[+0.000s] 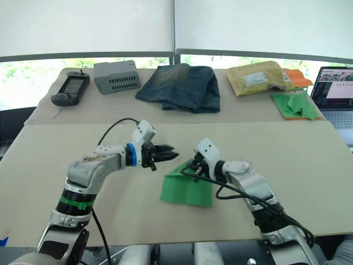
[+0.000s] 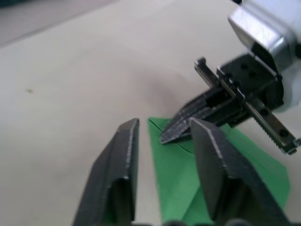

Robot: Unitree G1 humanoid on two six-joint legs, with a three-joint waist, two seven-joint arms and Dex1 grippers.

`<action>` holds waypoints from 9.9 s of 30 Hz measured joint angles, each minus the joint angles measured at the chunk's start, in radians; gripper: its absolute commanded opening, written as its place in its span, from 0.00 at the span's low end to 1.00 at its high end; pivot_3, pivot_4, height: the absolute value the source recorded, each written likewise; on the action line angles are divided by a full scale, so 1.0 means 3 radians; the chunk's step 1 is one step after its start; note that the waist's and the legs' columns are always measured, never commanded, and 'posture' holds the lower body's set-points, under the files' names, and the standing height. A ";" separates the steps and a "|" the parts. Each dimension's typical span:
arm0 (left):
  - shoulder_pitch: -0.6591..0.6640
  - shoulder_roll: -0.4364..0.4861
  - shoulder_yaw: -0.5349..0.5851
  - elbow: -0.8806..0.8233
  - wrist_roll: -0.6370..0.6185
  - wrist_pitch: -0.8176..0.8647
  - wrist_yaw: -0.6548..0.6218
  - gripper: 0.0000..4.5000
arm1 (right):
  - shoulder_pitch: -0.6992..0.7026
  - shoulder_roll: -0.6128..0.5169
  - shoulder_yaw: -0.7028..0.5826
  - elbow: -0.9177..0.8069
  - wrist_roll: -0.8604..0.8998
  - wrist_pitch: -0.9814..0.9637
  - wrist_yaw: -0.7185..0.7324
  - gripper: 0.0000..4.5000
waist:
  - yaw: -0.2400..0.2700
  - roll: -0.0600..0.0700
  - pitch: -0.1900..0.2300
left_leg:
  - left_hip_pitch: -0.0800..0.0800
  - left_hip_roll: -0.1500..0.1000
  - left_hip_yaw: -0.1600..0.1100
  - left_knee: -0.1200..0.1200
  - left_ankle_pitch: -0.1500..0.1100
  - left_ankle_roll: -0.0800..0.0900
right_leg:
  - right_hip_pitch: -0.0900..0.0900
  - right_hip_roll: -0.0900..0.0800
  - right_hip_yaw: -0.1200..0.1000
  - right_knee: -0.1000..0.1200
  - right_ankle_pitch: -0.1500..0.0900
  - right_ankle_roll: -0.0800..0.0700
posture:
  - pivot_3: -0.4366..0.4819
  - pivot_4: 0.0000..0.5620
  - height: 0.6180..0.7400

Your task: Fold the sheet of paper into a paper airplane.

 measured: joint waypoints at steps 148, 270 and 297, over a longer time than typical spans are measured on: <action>-0.0071 -0.0287 -0.0716 0.1134 0.0579 -0.1379 -0.0323 0.00 | 0.2323 -0.0002 -0.1251 -0.2127 0.1982 0.1406 -0.0809 0.50 | 0.0095 -0.0005 -0.0007 | -0.0003 0.0004 -0.0002 -0.0001 0.0000 0.0000 | 0.0003 0.0000 -0.0003 -0.0010 -0.0003 0.0001 | 0.48 0.27 0.91; -0.0061 -0.0104 -0.0579 0.1026 0.0635 -0.1272 -0.0366 0.00 | 0.1396 0.0341 -0.0616 -0.0627 0.0938 -0.0711 -0.0046 0.00 | 0.0070 -0.0001 -0.0011 | -0.0001 0.0002 0.0002 -0.0004 -0.0001 0.0002 | 0.0001 0.0003 0.0000 -0.0008 0.0001 -0.0001 | 0.48 0.27 0.91; 0.0001 0.0109 -0.0448 0.0513 0.0344 -0.0934 -0.0388 0.00 | 0.0713 -0.0017 -0.0059 -0.0465 0.0265 -0.0248 -0.0030 0.00 | 0.0008 -0.0003 -0.0011 | 0.0003 0.0001 0.0001 -0.0002 0.0000 0.0001 | 0.0005 0.0003 0.0001 -0.0003 0.0000 -0.0001 | 0.48 0.27 0.91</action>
